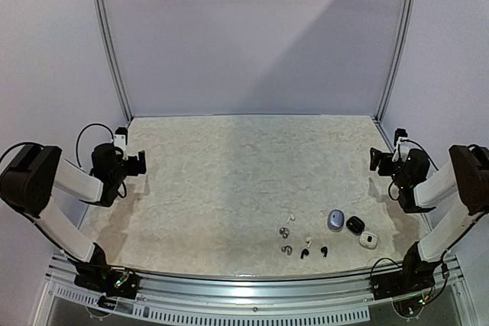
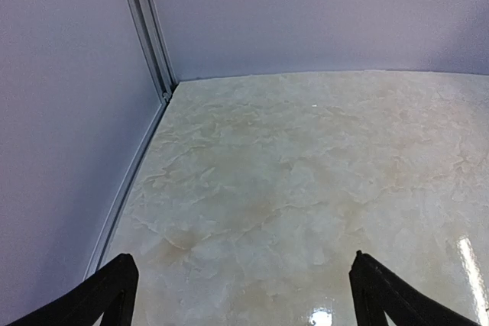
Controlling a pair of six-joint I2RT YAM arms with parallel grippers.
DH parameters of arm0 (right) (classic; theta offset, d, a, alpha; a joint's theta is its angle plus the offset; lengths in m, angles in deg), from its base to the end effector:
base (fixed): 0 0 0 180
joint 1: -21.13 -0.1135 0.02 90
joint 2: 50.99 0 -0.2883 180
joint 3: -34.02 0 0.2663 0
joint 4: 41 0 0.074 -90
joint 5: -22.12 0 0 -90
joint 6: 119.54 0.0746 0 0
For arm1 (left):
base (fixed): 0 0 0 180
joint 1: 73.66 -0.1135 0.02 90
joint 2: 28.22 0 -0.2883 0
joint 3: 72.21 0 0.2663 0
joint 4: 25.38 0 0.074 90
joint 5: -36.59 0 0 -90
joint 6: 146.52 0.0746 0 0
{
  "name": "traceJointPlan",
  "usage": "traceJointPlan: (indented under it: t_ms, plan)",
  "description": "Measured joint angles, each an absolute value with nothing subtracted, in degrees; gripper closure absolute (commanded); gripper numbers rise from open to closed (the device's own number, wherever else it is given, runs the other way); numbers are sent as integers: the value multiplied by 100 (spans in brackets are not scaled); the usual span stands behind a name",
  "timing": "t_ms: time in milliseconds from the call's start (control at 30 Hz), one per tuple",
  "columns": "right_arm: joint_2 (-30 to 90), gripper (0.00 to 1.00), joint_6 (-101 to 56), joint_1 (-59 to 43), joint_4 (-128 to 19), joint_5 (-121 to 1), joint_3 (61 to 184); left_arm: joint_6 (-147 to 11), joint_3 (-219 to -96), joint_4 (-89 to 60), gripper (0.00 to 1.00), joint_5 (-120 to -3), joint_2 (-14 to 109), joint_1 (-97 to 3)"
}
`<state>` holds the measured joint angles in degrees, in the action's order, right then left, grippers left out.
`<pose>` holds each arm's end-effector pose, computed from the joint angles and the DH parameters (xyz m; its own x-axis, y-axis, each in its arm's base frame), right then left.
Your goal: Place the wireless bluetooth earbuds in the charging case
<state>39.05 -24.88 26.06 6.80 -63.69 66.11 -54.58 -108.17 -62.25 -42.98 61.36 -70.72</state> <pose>0.3069 -0.0210 0.1499 -0.1739 0.0963 -0.9800 0.0283 0.9953 0.0928 0.3172 -0.0028 0.1449 -0.2918 0.0483 -0.9553 -0.1129 0.9900 0.0846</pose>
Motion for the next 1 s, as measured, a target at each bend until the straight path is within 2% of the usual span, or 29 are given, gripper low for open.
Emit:
traceJointPlan:
  t_ms: [133,367,500,600,767,867,1000]
  plan:
    - [3468,1,-2427,2609,-206,-6485,6797,-5456,-10817,-6216,1,-4326,6136,-7072]
    - [1695,1,-1959,2617,-2098,-6070,8178,-5235,-10918,-5744,1,-4761,5773,-7065]
    - [1208,1,-1338,2571,-2778,-5193,8770,-5111,-11943,-4360,1,-5185,5380,-7008]
    - [996,3,-942,2069,-3665,-5030,9092,-5303,-12961,-3460,1,-5473,5323,-6881]
    - [1061,12,-726,536,-6100,-6042,10036,-6073,-13794,-2470,1,-6525,5299,-6575]
    - [1324,19,-169,-100,-7742,-7237,10578,-6647,-13818,-2168,1,-7329,5301,-6451]
    - [1896,20,1066,-845,-9541,-8205,10733,-7187,-13812,-1840,1,-7594,5301,-6372]
